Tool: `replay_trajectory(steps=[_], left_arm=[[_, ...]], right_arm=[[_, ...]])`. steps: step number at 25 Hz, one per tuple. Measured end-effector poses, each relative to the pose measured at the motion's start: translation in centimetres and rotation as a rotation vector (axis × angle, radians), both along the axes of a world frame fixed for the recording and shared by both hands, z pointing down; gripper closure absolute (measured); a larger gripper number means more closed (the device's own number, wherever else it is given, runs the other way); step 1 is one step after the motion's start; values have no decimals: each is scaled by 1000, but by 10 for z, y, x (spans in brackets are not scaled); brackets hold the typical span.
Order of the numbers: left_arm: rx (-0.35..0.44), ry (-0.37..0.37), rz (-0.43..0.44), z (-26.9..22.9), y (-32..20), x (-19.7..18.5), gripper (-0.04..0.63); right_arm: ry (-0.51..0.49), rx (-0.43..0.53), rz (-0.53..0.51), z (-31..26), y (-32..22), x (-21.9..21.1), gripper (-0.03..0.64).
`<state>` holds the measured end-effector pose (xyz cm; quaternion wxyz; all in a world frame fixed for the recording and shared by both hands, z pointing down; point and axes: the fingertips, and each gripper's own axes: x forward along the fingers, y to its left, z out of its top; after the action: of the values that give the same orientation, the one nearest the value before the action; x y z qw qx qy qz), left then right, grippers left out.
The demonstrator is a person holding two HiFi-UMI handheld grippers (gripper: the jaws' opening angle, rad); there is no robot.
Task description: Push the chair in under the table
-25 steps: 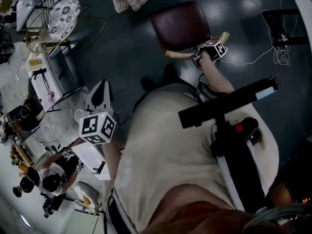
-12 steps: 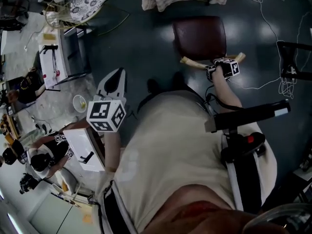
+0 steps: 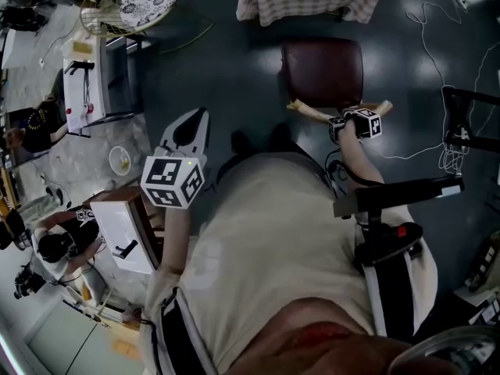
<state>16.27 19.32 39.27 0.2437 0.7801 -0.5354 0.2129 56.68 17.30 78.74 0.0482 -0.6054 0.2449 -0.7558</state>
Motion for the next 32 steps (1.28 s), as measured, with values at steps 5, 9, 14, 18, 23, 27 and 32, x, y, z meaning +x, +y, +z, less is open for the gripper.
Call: replay_trajectory(steps=[5, 9, 14, 18, 23, 27, 32], left_arm=[[-11, -7, -10, 3, -1, 2, 589], [-4, -10, -38, 0, -3, -6, 589], [3, -6, -81, -1, 2, -17, 589], [2, -3, -97, -2, 1, -14, 589], [13, -10, -101, -6, -7, -7, 589], [28, -12, -106, -12, -14, 3, 589], [22, -20, -135, -10, -14, 9, 589]], right_arm=[[-16, 38, -33, 0, -22, -9, 408], [-28, 42, -13, -3, -37, -22, 407], [-14, 40, 11, -3, -33, -21, 405], [-13, 37, 3, -5, -36, -18, 407], [-20, 49, 10, -5, -40, -14, 402], [-18, 45, 2, -5, -44, -9, 402], [-8, 44, 23, -3, -48, -8, 405]])
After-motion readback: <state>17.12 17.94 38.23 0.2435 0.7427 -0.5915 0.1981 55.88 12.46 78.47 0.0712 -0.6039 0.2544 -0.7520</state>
